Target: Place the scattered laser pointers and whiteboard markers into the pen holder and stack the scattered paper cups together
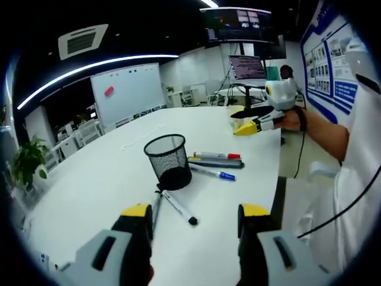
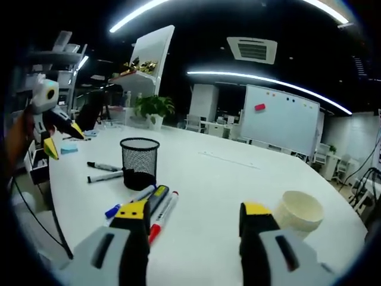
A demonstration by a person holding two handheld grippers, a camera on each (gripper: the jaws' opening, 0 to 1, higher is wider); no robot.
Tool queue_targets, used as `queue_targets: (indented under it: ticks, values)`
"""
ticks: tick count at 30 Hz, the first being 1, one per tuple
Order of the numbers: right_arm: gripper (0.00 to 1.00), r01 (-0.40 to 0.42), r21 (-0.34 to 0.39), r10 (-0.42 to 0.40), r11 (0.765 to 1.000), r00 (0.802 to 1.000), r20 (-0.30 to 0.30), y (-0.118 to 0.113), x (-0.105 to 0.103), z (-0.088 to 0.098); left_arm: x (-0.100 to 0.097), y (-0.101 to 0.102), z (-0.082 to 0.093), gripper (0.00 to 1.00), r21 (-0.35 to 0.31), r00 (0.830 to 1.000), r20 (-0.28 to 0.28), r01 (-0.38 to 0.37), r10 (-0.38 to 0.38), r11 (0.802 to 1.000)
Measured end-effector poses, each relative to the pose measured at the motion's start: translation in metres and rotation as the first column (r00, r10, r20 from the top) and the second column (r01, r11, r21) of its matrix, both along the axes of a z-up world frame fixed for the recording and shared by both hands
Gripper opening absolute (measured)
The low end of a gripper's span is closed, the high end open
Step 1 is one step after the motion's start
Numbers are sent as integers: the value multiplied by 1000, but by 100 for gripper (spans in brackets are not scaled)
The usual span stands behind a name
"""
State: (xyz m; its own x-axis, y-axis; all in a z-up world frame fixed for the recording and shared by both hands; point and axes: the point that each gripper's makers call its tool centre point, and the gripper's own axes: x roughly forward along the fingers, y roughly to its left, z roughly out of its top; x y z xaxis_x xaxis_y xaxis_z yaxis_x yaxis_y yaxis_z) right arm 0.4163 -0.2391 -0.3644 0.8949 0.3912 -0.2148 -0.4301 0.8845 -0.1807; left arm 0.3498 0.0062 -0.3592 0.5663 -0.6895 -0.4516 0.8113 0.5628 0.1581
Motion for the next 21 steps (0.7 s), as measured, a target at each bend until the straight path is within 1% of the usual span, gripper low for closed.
queue_targets:
  ticks: [7,11,16,21]
  values:
    - [59,-8,-7,8,1000,1000,-17,4,0,-5,0,2,0,59,1,1000,-1,-6,6,1000]
    - [59,-21,13,21,1000,999,-28,9,-2,-6,0,3,1,59,-4,1000,0,-9,9,1000]
    - [58,-19,-3,19,1000,999,-36,10,-2,-11,-1,4,-1,59,-1,1000,-4,-10,10,1000]
    - [57,-27,-1,27,1000,999,-41,14,-2,-14,-1,5,-3,59,6,1000,-8,-10,11,1000]
